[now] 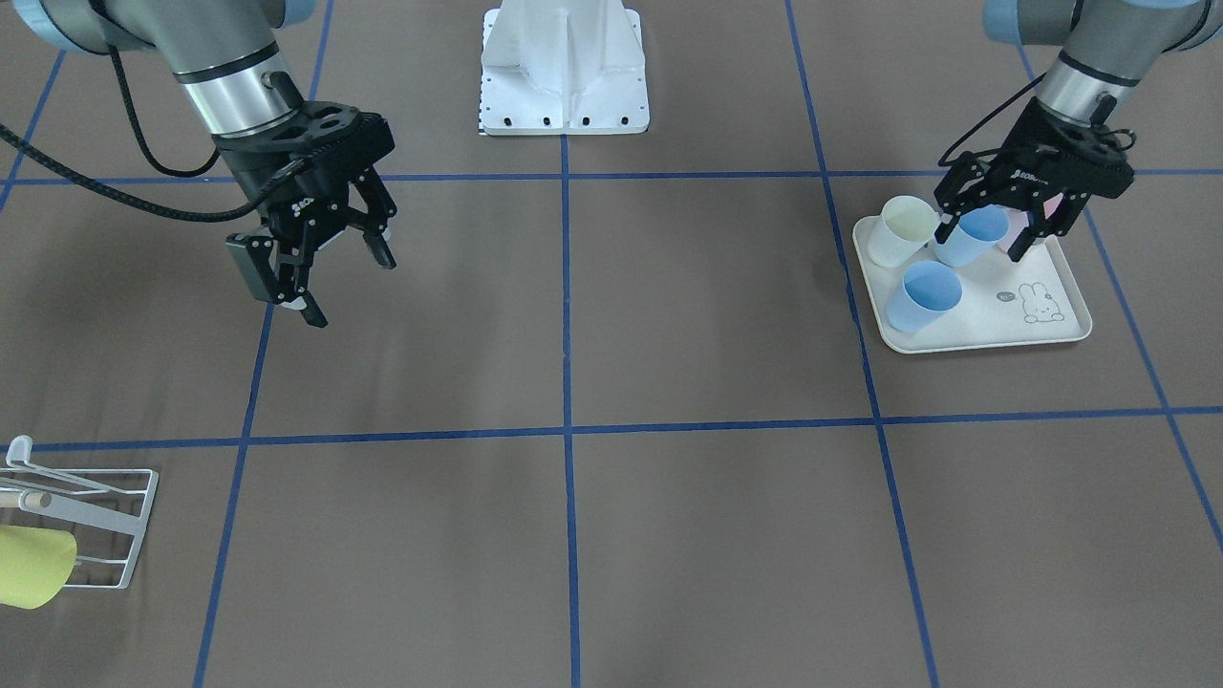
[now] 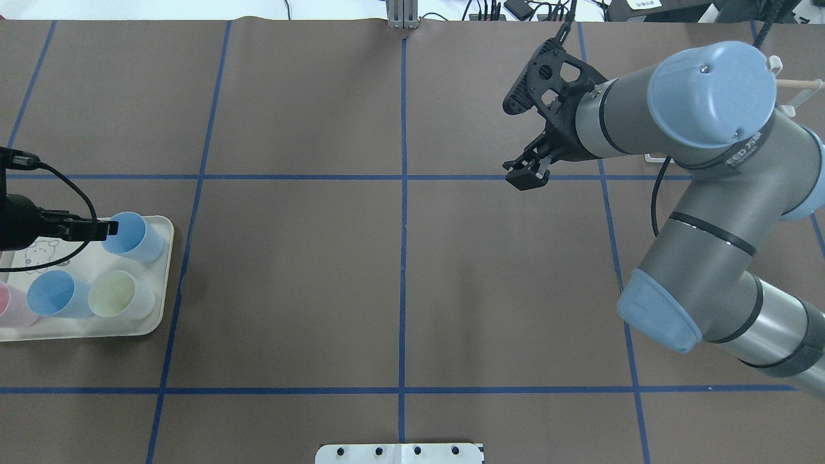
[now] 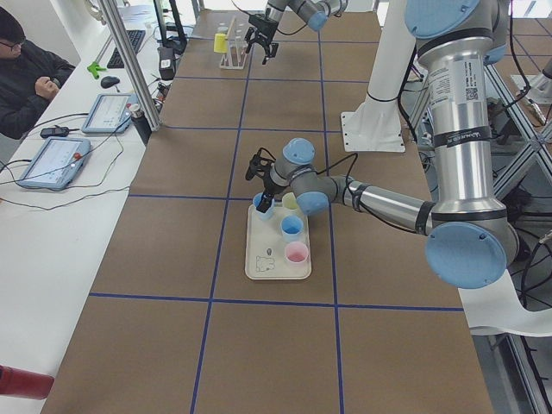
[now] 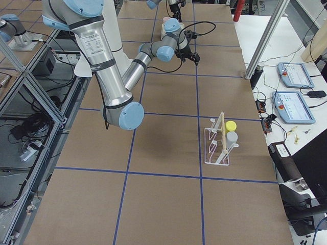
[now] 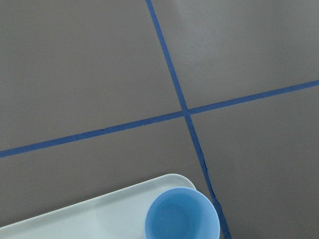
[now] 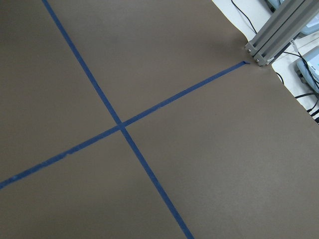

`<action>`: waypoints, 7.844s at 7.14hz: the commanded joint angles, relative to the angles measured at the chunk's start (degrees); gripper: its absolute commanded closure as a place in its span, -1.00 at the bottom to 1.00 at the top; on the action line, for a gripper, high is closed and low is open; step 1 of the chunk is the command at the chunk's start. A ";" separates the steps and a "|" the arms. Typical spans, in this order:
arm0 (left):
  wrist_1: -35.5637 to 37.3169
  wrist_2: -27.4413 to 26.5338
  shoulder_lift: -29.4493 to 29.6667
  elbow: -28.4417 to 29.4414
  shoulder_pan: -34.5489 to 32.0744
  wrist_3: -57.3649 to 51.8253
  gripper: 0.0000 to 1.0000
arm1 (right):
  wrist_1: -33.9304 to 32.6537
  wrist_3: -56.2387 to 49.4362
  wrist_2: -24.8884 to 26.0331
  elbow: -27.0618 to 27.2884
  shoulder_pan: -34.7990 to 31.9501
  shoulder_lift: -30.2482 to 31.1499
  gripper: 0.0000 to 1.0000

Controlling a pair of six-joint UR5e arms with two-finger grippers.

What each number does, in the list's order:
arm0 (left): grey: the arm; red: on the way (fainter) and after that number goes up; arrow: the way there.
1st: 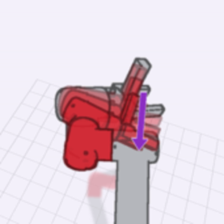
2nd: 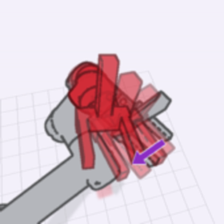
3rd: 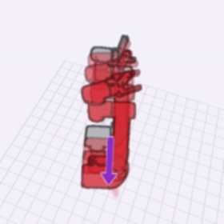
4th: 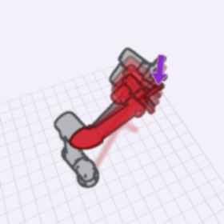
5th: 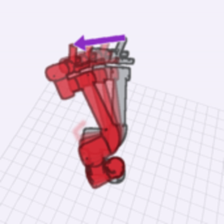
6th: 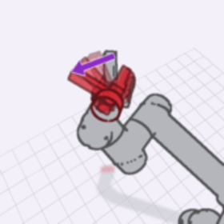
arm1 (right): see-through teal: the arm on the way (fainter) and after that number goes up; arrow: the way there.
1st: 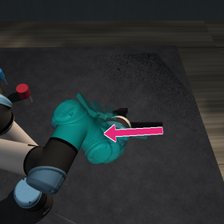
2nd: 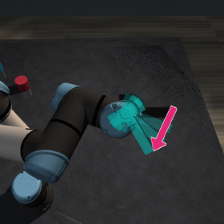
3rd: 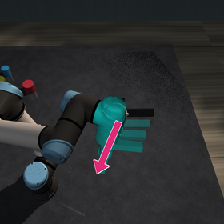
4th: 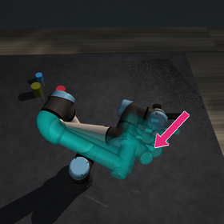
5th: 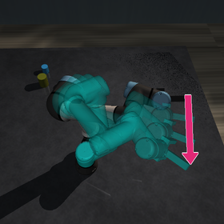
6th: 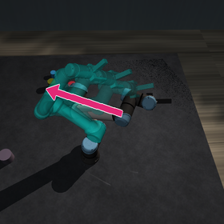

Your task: Transfer IKEA cup to right arm and place on rack

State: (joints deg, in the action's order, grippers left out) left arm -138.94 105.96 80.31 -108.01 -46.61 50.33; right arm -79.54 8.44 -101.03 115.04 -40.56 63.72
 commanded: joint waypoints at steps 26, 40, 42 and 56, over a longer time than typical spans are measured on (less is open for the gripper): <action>6.75 1.18 24.36 -14.77 15.48 40.44 1.00 | 67.03 3.16 5.58 -20.71 19.12 0.27 -0.93; 6.75 1.09 28.33 -9.32 16.99 40.63 0.79 | 72.59 3.16 8.22 -21.70 20.35 0.27 0.19; 6.84 1.00 28.24 -9.50 16.99 38.36 -1.00 | 73.91 3.16 8.48 -21.70 20.26 0.53 0.52; 17.30 4.51 -0.85 -12.93 -11.58 -24.67 -1.00 | 12.88 -26.55 14.11 3.14 -0.80 14.82 1.00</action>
State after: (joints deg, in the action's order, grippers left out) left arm -121.31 108.95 79.85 -121.97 -56.69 28.15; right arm -59.33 -9.17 -86.86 113.09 -37.22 74.38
